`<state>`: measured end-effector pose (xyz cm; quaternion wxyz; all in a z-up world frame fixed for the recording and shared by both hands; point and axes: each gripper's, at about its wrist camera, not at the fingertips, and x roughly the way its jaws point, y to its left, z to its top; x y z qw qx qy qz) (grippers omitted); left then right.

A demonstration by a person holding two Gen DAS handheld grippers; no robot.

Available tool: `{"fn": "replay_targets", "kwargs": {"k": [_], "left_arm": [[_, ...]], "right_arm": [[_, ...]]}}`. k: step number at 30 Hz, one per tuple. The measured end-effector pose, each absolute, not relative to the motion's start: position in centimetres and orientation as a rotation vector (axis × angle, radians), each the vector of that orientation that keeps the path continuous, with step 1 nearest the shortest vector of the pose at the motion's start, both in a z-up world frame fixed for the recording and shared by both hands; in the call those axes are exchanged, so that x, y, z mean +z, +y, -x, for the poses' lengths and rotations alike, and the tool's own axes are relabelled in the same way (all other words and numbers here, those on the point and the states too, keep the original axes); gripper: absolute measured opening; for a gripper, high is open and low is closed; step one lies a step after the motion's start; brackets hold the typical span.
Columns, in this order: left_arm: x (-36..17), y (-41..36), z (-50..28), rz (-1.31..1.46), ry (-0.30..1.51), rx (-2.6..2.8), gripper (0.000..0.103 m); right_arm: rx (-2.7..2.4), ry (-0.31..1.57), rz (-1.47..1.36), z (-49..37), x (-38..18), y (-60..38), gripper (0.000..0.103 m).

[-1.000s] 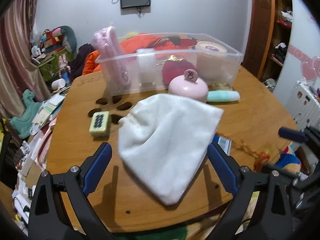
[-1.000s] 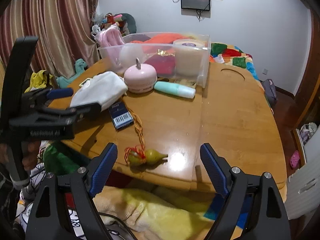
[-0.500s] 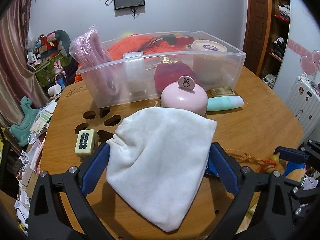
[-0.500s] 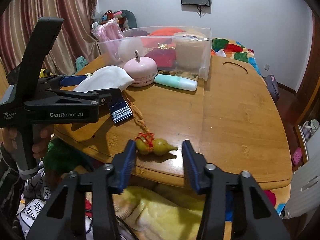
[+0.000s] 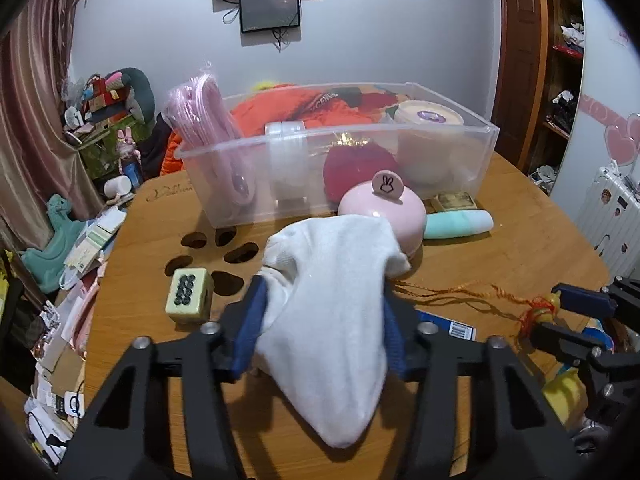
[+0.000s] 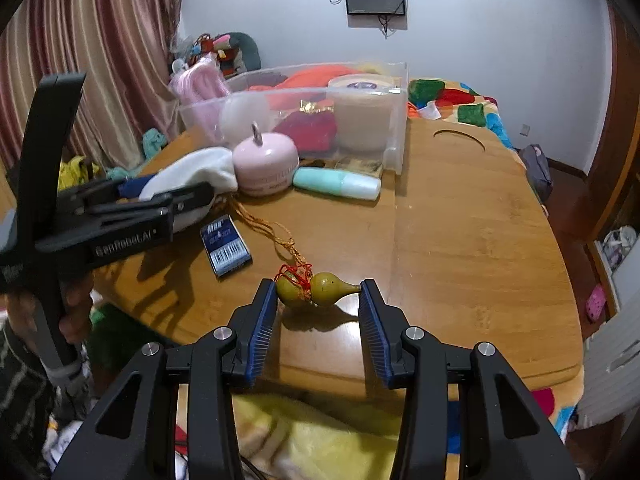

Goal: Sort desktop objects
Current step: 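Close the right tool on the yellow gourd ornament, then lift the white cloth and yellow gourd and carry them over the bin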

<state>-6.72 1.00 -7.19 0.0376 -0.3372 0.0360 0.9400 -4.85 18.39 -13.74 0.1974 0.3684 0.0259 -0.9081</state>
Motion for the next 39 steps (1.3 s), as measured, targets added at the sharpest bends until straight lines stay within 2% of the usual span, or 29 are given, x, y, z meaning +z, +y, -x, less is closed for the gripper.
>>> {"fn": "replay_targets", "kwargs": {"k": [3,5,10,18,20,21,22,24,33,34,39], "left_arm": [[-6.4,0.8,6.5,1.015,0.094,2.883,0.038],[-5.9,0.5,6.3,0.998,0.067,2.872,0.028],[-4.3,-0.4,5.7,0.952,0.002,2.875,0.019],[-1.6,-0.4,4.0,0.835,0.064,2.906,0.018],[-1.9,-0.3,3.7,0.853,0.116,2.9,0.027],[-2.3,-0.2,3.6,0.87,0.142,2.904,0.047],[-2.5,-0.2,3.5,0.878,0.15,2.905,0.074],[-3.3,-0.2,3.3,0.893,0.146,2.879,0.091],[-8.1,2.0,6.6,1.117,0.221,2.744,0.095],[-8.5,2.1,6.9,1.121,0.234,2.755,0.098],[-8.6,0.6,8.0,1.132,0.08,2.736,0.099]], "right_arm": [[-2.552,0.063,-1.017,5.3,-13.0,18.4,0.039],[-2.559,0.049,-0.993,5.4,-12.3,18.5,0.039],[-2.558,0.014,-0.933,5.4,-10.4,18.5,0.039],[-2.571,0.01,-0.893,6.0,-9.0,18.3,0.039],[-2.568,0.005,-0.896,6.0,-9.0,18.3,0.039],[-2.567,0.004,-0.899,6.0,-9.2,18.4,0.039],[-2.565,0.004,-0.906,6.1,-9.3,18.4,0.039],[-2.561,-0.001,-0.924,6.3,-9.8,18.5,0.039],[-2.551,-0.049,-0.971,7.1,-10.7,19.6,0.039],[-2.551,-0.051,-0.972,7.2,-10.8,19.7,0.039],[-2.542,-0.061,-0.99,7.7,-11.1,19.9,0.039]]}}
